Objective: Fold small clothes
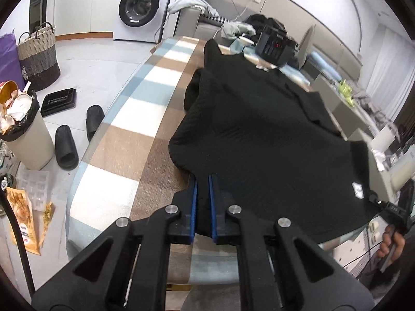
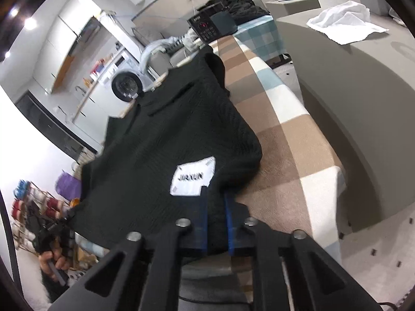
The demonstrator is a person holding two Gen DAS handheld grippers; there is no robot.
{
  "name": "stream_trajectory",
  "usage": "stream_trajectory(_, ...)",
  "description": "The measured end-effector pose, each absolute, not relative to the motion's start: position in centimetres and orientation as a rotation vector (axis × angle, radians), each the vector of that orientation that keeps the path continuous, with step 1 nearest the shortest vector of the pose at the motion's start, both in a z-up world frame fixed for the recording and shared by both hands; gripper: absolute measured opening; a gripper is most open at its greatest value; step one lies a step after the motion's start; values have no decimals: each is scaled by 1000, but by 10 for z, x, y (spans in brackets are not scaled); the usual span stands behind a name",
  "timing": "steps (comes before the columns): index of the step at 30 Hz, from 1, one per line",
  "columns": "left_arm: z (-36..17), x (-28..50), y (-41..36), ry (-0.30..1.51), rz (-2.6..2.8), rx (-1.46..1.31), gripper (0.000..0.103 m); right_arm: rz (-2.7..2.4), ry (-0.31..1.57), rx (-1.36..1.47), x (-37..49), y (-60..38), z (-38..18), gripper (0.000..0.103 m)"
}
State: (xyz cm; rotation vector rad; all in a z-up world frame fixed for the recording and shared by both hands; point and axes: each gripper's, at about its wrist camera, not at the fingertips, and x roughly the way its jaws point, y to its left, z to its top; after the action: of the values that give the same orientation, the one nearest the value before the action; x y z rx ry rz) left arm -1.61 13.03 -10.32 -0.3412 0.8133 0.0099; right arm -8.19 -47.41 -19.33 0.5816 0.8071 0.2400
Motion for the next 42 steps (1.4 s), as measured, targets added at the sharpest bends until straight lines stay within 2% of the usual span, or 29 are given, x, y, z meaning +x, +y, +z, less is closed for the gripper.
stream_trajectory(11, -34, -56, 139, 606, -1, -374, 5, 334, 594, 609, -88, -474, -117, 7)
stream_trajectory(20, 3, 3, 150, 522, -8, -364, 4, 271, 511, 587, -24, -475, -76, 7)
stream_trajectory(32, -12, 121, 156, 584, -38, -405, 3, 167, 594, 605, 62, -485, -91, 6)
stream_trajectory(39, -29, 152, 159, 610, -28, -431, 1, 134, 671, 598, 55, -491, -103, 7)
stream_trajectory(42, -35, 142, 160, 613, -14, -410, 1, 158, 751, 610, 33, -493, -116, 11)
